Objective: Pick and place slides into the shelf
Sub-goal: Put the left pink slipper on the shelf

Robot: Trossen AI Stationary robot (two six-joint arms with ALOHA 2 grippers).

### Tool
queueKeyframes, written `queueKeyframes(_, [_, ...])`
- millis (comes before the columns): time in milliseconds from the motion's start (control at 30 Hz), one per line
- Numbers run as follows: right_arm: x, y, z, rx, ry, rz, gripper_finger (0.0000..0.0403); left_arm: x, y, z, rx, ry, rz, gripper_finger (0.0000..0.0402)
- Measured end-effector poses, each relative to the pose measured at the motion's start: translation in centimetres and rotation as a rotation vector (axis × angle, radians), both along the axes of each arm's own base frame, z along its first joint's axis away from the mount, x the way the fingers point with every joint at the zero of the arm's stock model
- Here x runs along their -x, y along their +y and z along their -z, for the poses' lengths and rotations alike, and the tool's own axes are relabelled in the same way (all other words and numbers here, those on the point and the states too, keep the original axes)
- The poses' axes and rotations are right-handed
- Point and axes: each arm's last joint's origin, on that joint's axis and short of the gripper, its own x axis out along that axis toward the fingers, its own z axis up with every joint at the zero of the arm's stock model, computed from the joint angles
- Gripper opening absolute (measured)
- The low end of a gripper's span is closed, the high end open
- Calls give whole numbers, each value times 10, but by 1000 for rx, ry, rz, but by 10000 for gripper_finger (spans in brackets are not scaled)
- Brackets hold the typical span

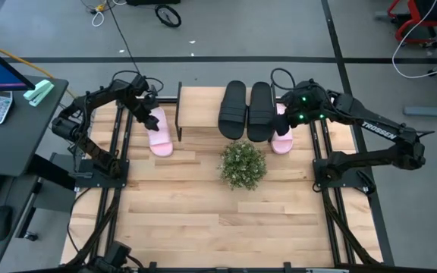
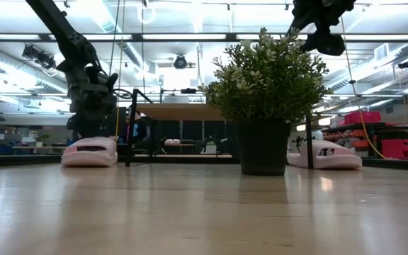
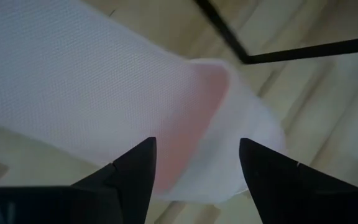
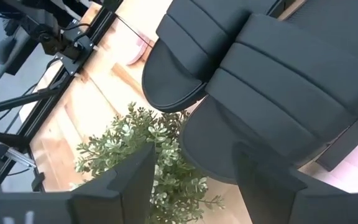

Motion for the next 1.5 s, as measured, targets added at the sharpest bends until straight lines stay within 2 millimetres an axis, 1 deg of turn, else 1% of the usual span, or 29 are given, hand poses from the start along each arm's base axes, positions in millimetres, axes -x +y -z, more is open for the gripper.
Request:
queueKeyframes(100, [-2,4,0,5,7,12,219,-1,-1,-1,20,-42,1,233])
queueKeyframes(200, [-3,6,0,4,9,13,219,-1,-1,0,20,-46,8,233])
queueKeyframes(267, [-4,7,0,6,10,7,219,-1,-2,4,16,-46,6,233])
queueKeyframes(400, [-5,10,0,19,14,-8,219,2,-11,17,49,-29,9,233])
queueKeyframes(500, [-5,10,0,37,18,-21,219,0,-11,16,40,-34,16,228])
queueKeyframes(567, [-5,10,0,38,19,-22,219,0,-11,16,43,-32,0,218])
queueKeyframes(633, [-5,10,0,45,20,-27,219,-1,-10,16,42,-33,-13,199])
queueKeyframes(700, [-5,10,0,53,22,-34,219,-1,-10,16,43,-31,-20,170])
queueKeyframes(800, [-5,10,0,63,25,-34,219,-1,-10,16,44,-32,-19,114])
queueKeyframes(933, [-4,9,0,85,35,-26,219,-1,-10,16,41,-41,-4,29])
queueKeyframes(967, [-4,9,0,92,37,-26,219,-1,-10,16,40,-40,-4,18])
queueKeyframes(1000, [-4,9,0,95,38,-26,219,-1,-10,16,40,-41,-5,14])
queueKeyframes(1100, [-4,9,0,100,40,-30,219,-1,-10,15,43,-37,-15,20])
queueKeyframes(1233, [-4,9,0,101,39,-31,219,-1,-6,8,23,15,-33,10])
queueKeyframes(1300, [-4,9,0,101,40,-31,219,-2,-1,1,5,56,-52,12])
queueKeyframes(1400, [-4,8,0,105,42,-26,219,-4,7,-16,-31,70,-56,12])
queueKeyframes(1500, [-4,8,0,117,48,-13,219,-8,18,-37,-108,83,-69,10])
